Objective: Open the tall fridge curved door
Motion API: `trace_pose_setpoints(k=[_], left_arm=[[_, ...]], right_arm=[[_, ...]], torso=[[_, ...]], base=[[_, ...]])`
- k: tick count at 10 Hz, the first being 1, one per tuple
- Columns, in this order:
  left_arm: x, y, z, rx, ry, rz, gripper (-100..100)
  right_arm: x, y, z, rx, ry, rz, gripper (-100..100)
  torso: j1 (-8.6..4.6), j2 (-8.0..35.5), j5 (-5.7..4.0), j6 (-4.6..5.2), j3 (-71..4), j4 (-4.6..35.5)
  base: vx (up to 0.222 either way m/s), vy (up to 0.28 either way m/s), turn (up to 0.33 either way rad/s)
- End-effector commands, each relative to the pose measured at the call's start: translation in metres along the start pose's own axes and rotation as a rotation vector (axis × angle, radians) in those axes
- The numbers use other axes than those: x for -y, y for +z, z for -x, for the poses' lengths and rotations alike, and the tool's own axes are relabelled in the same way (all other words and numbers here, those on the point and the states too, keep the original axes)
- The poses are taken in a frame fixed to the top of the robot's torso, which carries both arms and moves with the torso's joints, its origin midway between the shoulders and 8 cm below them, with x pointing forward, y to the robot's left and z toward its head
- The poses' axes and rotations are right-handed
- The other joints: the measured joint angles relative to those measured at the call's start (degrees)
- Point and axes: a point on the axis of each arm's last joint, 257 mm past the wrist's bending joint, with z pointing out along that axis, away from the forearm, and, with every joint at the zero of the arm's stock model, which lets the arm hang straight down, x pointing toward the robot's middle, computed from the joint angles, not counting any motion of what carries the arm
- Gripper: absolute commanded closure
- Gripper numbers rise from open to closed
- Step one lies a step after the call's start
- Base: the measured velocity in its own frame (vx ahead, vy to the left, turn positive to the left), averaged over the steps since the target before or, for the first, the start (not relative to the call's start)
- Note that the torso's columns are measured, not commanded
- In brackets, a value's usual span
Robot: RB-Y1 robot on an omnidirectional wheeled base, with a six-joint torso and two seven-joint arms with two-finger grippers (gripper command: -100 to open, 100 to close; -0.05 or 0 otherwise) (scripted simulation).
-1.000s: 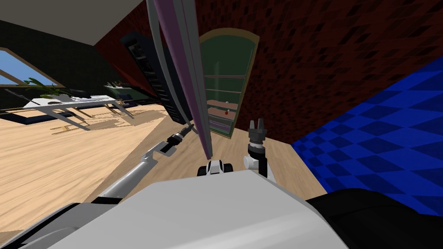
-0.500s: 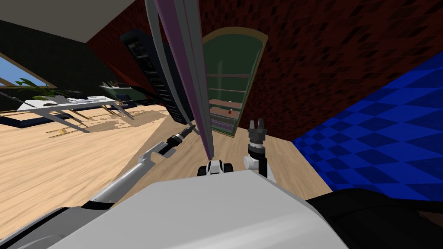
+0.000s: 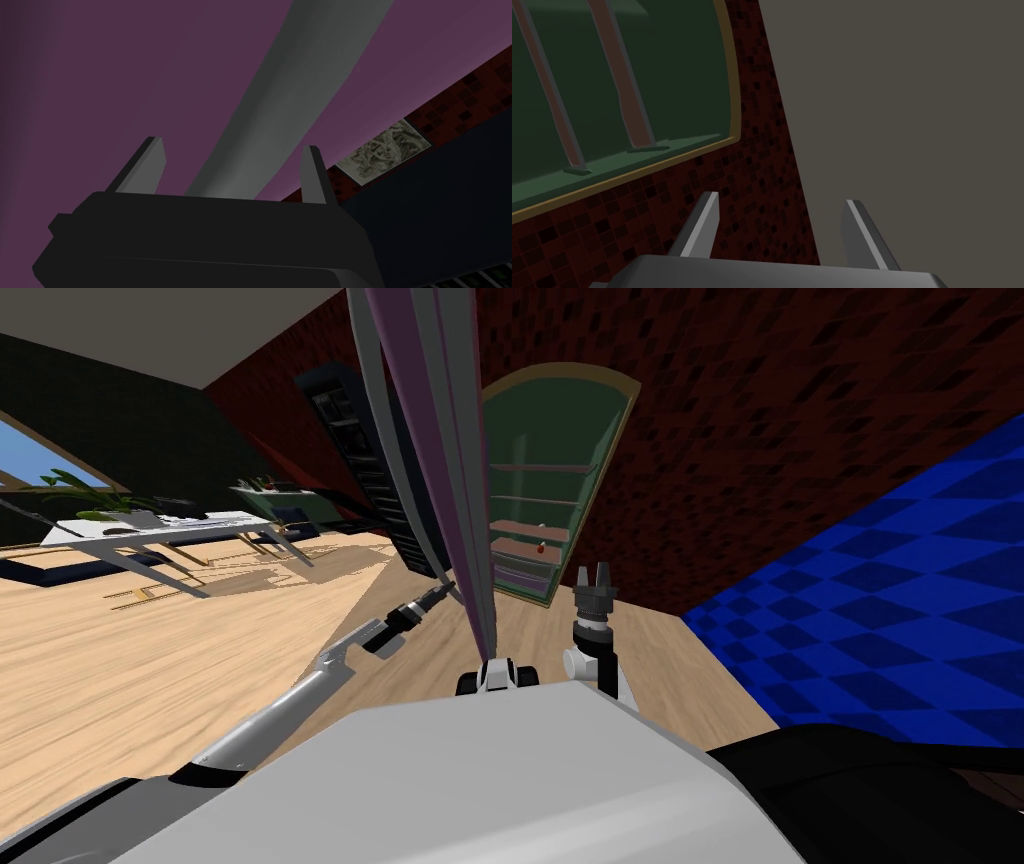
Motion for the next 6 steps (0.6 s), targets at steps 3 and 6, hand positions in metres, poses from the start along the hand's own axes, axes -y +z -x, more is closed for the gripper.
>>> trace_pose_setpoints(k=[3,6], left_arm=[[0.025,0.0,-0.003,-0.025,-0.003,-0.069,100],[0.036,-0.001,-0.013,-0.062,-0.013,-0.089,-100]], right_arm=[[0.0,0.0,0.0,0.0,0.0,0.0,0],[0.0,0.0,0.0,0.0,0.0,0.0,0]], torso=[[-0.1,0.0,-0.03,-0.02,0.0,0.0],[-0.21,-0.1,-0.05,0.12,-0.1,0.0]], base=[[0.041,0.26,-0.02],[0.044,0.188,0.009]])
